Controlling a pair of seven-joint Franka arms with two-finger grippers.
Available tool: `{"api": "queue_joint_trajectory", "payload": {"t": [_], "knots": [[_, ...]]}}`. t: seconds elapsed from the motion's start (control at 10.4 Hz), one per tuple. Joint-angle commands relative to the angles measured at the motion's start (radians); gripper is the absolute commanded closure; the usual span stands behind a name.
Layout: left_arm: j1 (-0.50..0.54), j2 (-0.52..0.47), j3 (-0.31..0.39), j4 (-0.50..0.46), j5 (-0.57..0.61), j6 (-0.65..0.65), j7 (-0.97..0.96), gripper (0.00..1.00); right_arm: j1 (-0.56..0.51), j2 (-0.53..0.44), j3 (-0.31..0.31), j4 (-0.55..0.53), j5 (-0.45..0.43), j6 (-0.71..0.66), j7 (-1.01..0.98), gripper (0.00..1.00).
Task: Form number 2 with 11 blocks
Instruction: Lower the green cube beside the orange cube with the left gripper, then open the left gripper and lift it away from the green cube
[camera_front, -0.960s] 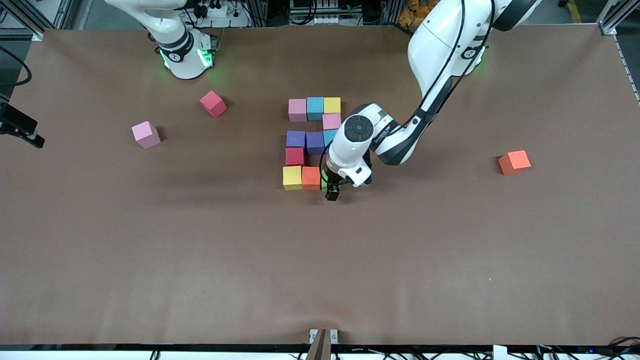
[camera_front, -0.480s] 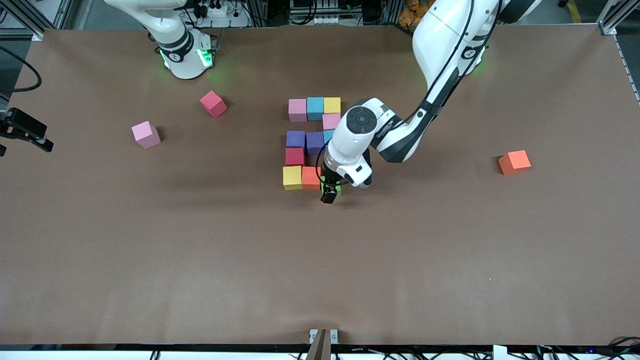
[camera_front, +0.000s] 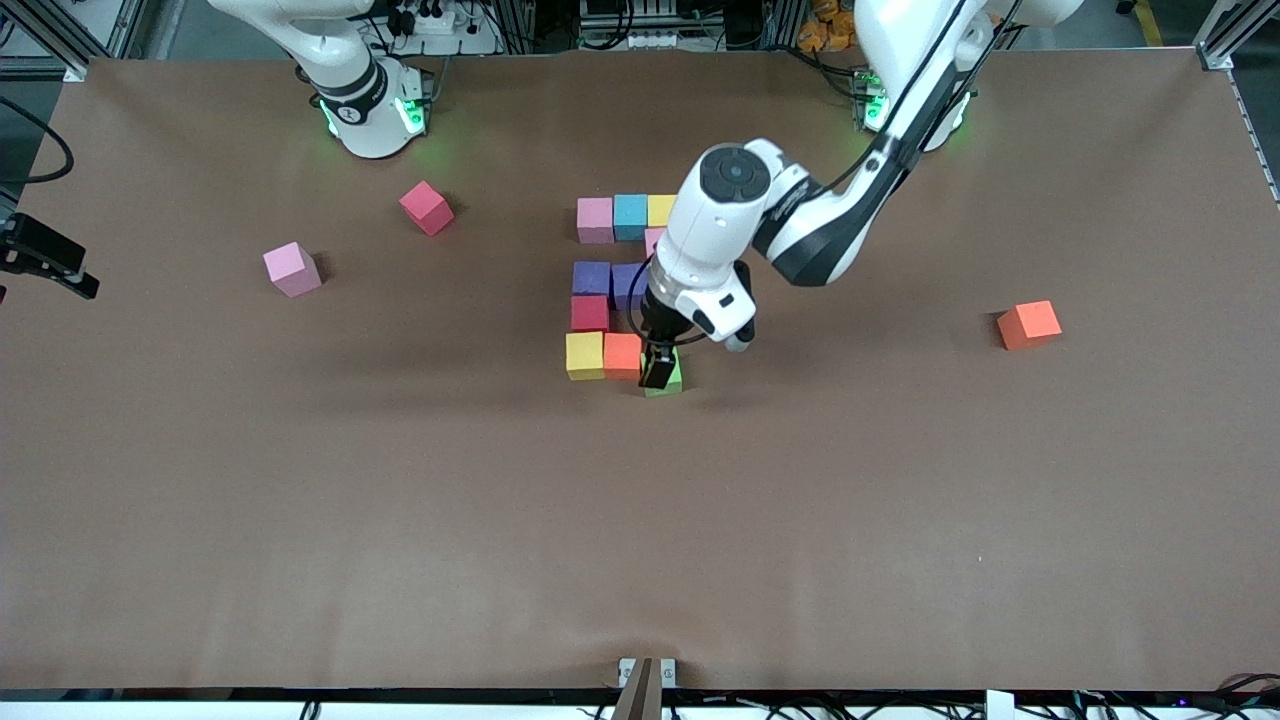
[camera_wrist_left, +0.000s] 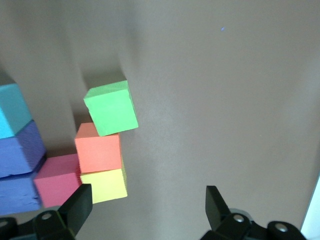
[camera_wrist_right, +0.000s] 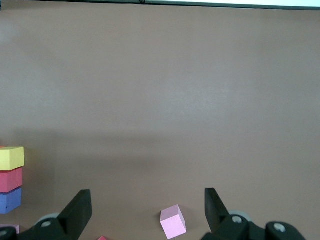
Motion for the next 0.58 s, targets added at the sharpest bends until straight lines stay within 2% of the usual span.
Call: {"api": "queue_joint_trajectory", "payload": {"t": [0.0, 0.19, 0.48], "knots": [[0.005, -0.032, 0.001, 0.081, 0.025, -0.181, 0.097, 0.00, -0.013, -0.011, 0.000, -0.001, -0.011, -0.016, -0.009, 0.00], [0.031, -0.061, 0.006, 0.137, 0.026, -0.336, 0.306, 0.00, -0.010, -0.009, 0.001, -0.001, -0.011, -0.027, -0.009, 0.00], [0.123, -0.139, 0.004, 0.137, 0.022, -0.426, 0.647, 0.00, -0.013, -0.008, 0.001, -0.001, -0.011, -0.026, -0.009, 0.00]]}}
